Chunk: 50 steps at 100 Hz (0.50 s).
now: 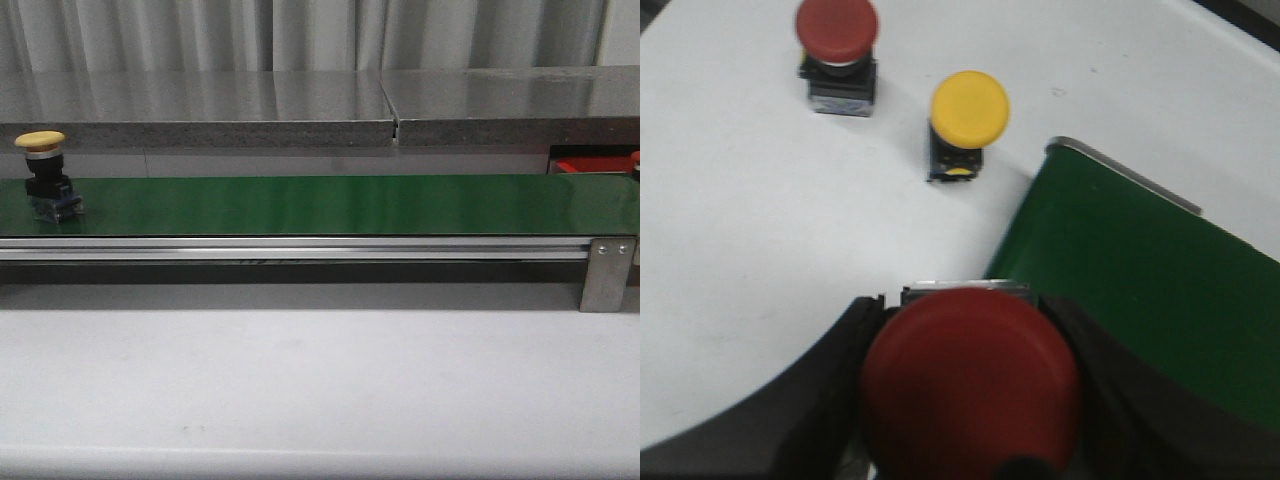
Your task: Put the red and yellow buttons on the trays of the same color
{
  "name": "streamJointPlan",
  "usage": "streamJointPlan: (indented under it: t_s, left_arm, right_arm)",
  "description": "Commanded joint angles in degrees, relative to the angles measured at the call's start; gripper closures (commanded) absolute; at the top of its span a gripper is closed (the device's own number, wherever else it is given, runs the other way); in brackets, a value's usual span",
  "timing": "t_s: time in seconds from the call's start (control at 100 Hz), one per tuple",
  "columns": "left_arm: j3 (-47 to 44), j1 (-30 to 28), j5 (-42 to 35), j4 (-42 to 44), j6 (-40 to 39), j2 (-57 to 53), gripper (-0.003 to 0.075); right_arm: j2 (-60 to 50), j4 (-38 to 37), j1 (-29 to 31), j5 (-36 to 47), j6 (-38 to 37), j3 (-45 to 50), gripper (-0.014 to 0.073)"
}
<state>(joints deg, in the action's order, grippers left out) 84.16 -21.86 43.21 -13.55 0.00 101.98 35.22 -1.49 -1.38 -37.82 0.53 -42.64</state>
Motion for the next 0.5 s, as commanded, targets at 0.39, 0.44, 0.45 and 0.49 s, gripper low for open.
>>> streamJointPlan:
  t_s: [0.39, 0.44, 0.45, 0.49]
  left_arm:
    - [1.45, 5.24, 0.82, -1.13, 0.46, 1.74, 0.0521]
    - [1.45, 5.24, 0.82, -1.13, 0.85, 1.77, 0.0451]
    - [1.45, 5.24, 0.82, -1.23, 0.85, 1.77, 0.0439]
    - [1.45, 5.24, 0.82, -1.32, 0.85, 1.77, 0.0343]
  right_arm:
    - [-0.16, -0.82, -0.15, 4.03, 0.07, -1.50, 0.0712]
    - [-0.16, -0.82, -0.15, 4.03, 0.07, -1.50, 0.0712]
    - [-0.16, -0.82, -0.15, 4.03, 0.07, -1.50, 0.0712]
    - [-0.16, -0.82, -0.15, 4.03, 0.07, -1.50, 0.0712]
